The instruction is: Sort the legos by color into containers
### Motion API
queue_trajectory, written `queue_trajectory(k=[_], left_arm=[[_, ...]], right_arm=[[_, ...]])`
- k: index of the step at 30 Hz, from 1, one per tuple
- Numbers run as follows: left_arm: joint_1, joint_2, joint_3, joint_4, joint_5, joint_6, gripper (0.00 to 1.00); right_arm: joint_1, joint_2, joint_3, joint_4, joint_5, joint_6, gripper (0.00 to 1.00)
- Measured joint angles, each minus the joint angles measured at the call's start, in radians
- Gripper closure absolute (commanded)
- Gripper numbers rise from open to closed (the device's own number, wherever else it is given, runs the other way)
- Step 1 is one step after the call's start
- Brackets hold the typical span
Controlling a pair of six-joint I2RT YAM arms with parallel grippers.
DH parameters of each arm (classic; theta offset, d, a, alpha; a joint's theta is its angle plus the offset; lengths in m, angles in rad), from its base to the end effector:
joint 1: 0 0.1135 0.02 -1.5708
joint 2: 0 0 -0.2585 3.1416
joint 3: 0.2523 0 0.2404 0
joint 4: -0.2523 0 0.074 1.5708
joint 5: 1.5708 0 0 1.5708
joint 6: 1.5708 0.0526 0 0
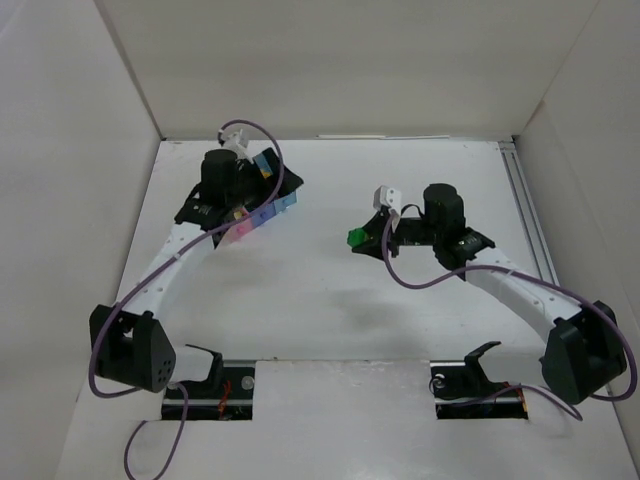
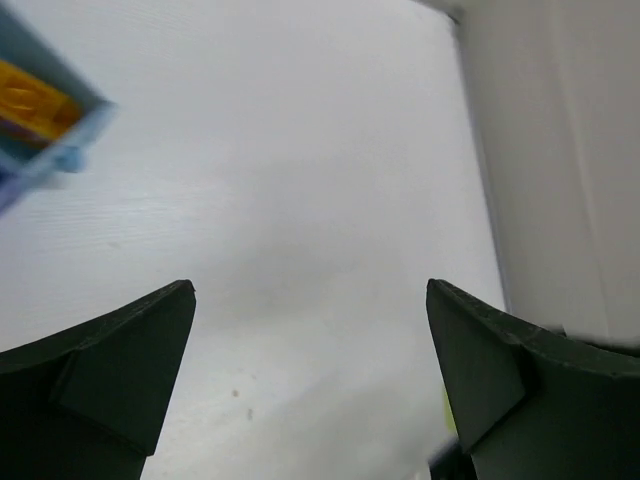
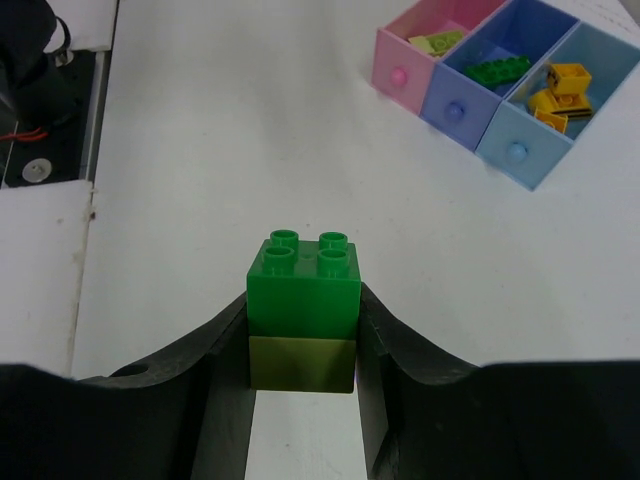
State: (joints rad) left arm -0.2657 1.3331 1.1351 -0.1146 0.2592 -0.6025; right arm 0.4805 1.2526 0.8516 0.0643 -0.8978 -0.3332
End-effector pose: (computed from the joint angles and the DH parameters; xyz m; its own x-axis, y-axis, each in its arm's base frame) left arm 0.3033 -0.0965 0.3394 -0.5217 -0.4257 -0.7393 0.2349 0.7614 -0.6042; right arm 0.2272 0.1648 0.2881 0.0314 -0.2135 -0.9764 -0.9866 0.1500 -0.0646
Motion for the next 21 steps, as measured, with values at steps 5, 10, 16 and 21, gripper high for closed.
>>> queue_trajectory(k=[5, 10, 16, 21], left_arm=[[-0.121, -0.019, -0.085, 0.134, 0.293, 0.059, 0.01], [-0.279, 0.026, -0.082, 0.193, 0.411, 0.084, 0.01], [-0.296, 0.040, -0.081, 0.216, 0.464, 0.083, 0.05], [-0.296, 0.032, -0.082, 0.219, 0.444, 0.082, 0.06]], right_arm=[[0.033, 0.006, 0.033, -0.021, -0.002, -0.043, 1.00], [0.092, 0.033, 0.073, -0.067, 0.013, -0.066, 1.00], [0.123, 0.048, 0.079, -0.073, 0.067, -0.079, 1.00], [0.135, 0.039, 0.083, -0.074, 0.130, -0.084, 1.00]])
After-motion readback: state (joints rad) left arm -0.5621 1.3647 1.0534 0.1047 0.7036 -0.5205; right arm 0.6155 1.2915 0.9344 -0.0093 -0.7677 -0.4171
